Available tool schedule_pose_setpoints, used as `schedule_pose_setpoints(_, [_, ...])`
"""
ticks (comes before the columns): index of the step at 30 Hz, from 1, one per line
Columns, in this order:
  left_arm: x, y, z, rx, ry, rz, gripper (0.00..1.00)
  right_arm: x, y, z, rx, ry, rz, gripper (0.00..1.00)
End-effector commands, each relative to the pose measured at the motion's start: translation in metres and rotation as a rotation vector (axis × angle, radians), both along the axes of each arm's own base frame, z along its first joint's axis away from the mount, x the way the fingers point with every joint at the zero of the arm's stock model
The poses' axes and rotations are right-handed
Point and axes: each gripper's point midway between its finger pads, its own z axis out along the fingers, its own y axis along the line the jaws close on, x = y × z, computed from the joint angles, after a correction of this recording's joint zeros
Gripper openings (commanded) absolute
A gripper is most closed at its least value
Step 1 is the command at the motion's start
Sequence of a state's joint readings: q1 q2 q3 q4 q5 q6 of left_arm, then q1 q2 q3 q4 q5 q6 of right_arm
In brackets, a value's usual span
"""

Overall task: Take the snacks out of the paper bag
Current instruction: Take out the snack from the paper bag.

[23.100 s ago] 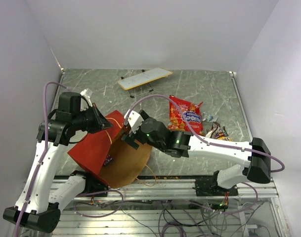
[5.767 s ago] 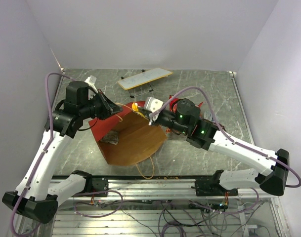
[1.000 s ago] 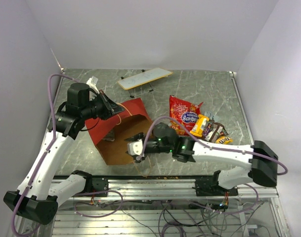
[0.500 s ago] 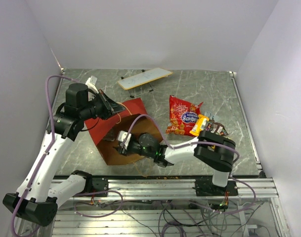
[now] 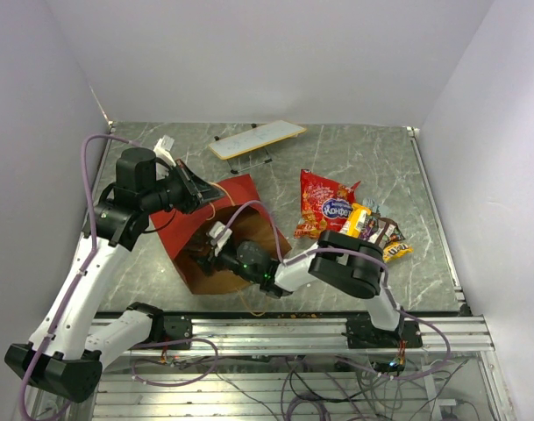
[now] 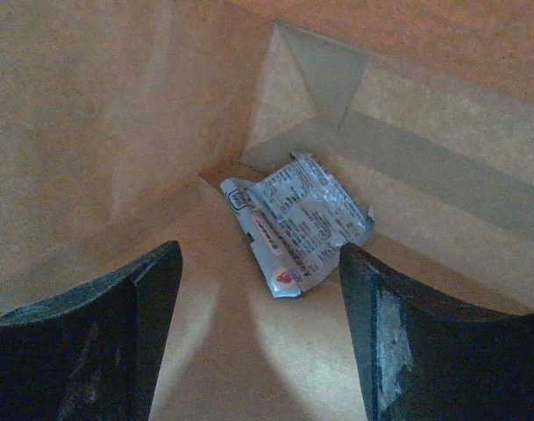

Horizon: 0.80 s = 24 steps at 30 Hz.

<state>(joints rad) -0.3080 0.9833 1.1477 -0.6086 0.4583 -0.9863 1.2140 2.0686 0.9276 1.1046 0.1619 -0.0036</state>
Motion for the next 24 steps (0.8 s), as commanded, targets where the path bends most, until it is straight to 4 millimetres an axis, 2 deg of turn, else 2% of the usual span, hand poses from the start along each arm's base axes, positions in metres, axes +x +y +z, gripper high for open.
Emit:
schedule_pose_setpoints(1, [-0.005,-0.002,0.015,-0.037,-0.047,-0.022,0.07,0.007,0.005,0.007,0.095,0.020,-0.052,0.73])
schedule_pose_setpoints(6, [-0.005,-0.001,0.020,-0.022,-0.058,-0.029,0.07,0.002,-0.002,0.004,0.068,-0.015,-0.032,0.73])
schedule_pose_setpoints(13, [-0.004,-0.008,0.028,-0.029,-0.094,-0.090,0.07,0.010,-0.017,-0.007,-0.061,-0.040,-0.094,0.74])
schedule_pose_setpoints(16, [-0.008,-0.009,0.024,-0.007,-0.097,-0.119,0.07,0.006,-0.011,-0.011,-0.090,-0.085,-0.070,0.75])
schedule_pose_setpoints(21, [-0.010,-0.014,0.018,-0.012,-0.070,-0.166,0.07,0.000,0.004,-0.003,-0.104,-0.196,0.012,0.76])
schedule_pose_setpoints(24, [-0.011,-0.014,0.018,-0.004,-0.077,-0.179,0.07,0.001,0.013,-0.009,-0.202,-0.310,0.070,0.75])
